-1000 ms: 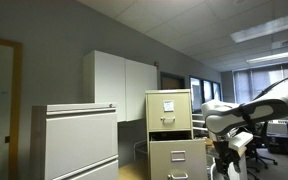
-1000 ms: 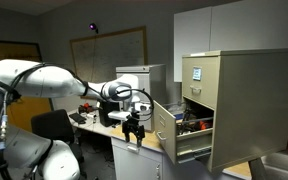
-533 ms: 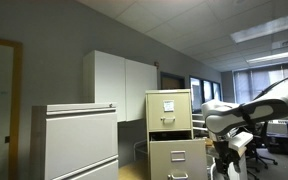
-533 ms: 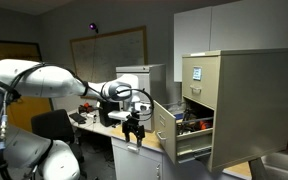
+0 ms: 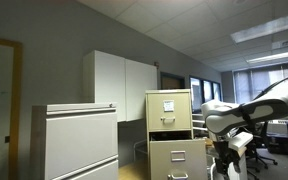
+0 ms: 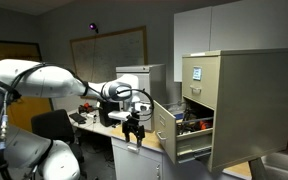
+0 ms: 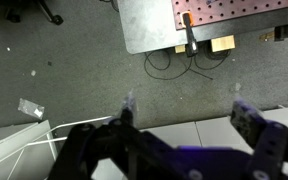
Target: Close the bottom drawer of the right cabinet
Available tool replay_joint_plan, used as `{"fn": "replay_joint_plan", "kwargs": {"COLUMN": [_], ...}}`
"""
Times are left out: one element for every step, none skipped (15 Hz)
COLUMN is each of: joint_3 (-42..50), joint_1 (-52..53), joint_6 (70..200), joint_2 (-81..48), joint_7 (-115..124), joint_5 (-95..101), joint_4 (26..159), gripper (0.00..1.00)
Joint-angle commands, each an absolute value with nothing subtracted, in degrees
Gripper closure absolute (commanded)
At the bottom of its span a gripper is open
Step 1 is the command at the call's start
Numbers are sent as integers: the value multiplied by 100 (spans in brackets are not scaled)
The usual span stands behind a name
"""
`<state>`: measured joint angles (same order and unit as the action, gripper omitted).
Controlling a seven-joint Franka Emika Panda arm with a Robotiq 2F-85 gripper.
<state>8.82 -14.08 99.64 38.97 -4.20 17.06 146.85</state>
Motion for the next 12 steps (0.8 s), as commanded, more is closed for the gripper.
{"fn": "replay_joint_plan", "kwargs": {"joint_3": [884, 858, 817, 733, 666, 569, 436, 243, 94, -53, -217, -384], "joint_1": [-1308, -1281, -1250, -1233, -1208, -1176, -1178, -1190, -1183, -1178, -1204, -1245], "joint_6": [10103, 10200, 10350, 10412, 10575, 10750, 10971, 11283, 11622, 11977, 12428, 12832], "joint_2": [3851, 3827, 3806, 3715, 3678, 3632, 3571, 3505, 3426, 3314, 3197, 3033], "joint_7": [-235, -194, -147, -16, 80, 233, 469, 806, 1052, 1315, 1580, 1839], "joint_5": [1751, 1744, 1755, 1750, 1778, 1787, 1849, 1972, 2094, 2214, 2419, 2663], "joint_4": [14661, 14652, 14653, 14577, 14571, 14568, 14581, 14614, 14640, 14650, 14687, 14689], "gripper": [0, 0, 0, 0, 0, 0, 1, 25, 26, 28, 37, 45]}}
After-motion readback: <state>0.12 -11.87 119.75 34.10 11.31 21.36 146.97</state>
